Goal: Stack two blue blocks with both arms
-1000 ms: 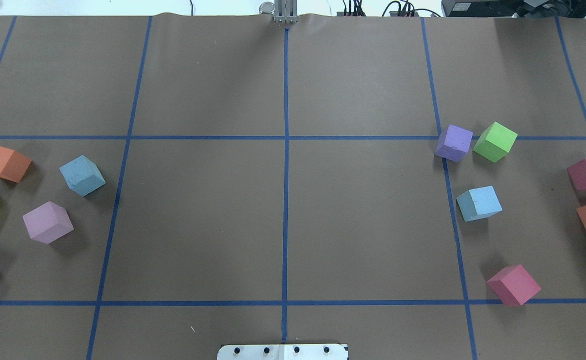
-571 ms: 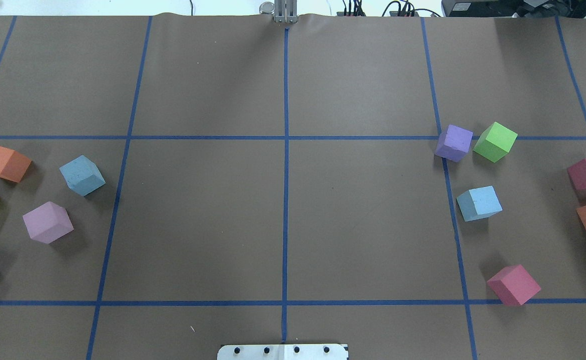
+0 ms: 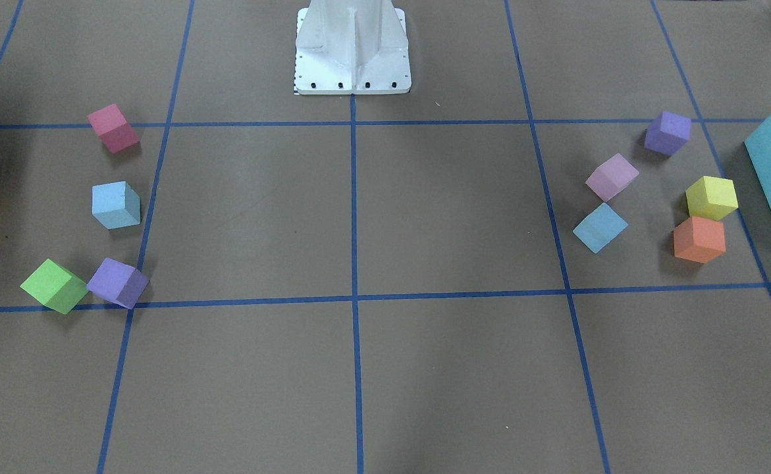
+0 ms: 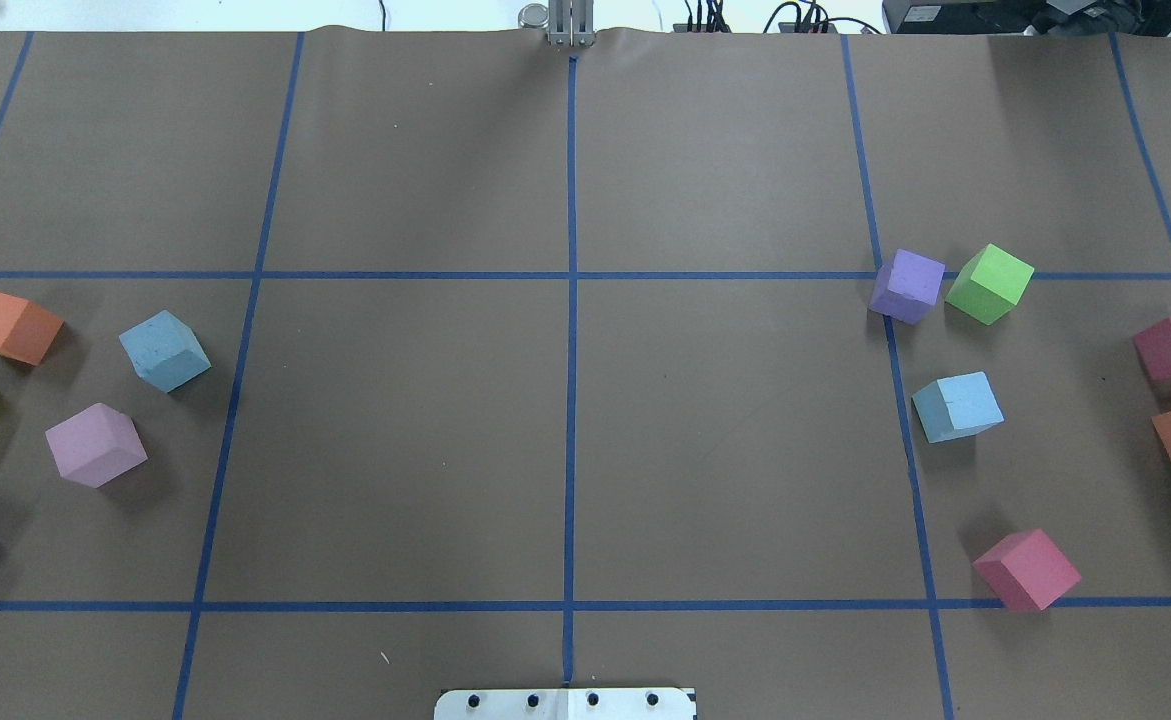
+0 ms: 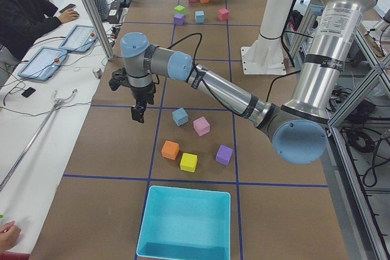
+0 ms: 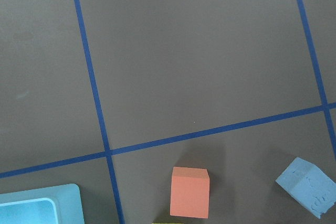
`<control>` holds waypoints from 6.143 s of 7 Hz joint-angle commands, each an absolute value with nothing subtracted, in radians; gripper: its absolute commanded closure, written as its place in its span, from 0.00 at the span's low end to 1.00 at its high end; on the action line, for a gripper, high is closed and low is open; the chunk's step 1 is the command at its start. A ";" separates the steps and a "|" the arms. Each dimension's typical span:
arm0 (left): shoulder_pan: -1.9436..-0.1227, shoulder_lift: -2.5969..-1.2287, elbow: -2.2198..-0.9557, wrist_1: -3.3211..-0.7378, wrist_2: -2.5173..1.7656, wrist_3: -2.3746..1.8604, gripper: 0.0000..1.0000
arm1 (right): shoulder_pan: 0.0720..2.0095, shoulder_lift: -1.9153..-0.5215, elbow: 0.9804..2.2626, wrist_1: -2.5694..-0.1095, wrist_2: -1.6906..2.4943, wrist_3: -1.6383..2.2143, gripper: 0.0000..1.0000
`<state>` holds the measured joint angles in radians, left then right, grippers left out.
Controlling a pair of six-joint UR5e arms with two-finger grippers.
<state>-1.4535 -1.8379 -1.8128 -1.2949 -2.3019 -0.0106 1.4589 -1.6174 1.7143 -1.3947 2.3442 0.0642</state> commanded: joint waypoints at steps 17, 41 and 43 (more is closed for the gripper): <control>-1.123 -1.830 -1.695 -1.606 -2.292 -0.434 0.00 | 0.850 -1.508 1.907 -1.281 2.077 0.979 0.00; -1.045 -1.786 -1.690 -1.733 -2.273 -0.639 0.01 | 0.721 -1.551 1.852 -1.220 1.965 0.907 0.32; -1.022 -1.784 -1.692 -1.750 -2.249 -0.714 0.01 | 0.721 -1.548 1.861 -1.221 1.965 0.907 0.36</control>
<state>-1.0356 -1.7844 -1.6914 -1.7385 -2.2671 -0.6623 0.7210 -1.5505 1.8548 -1.2205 1.9650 0.9068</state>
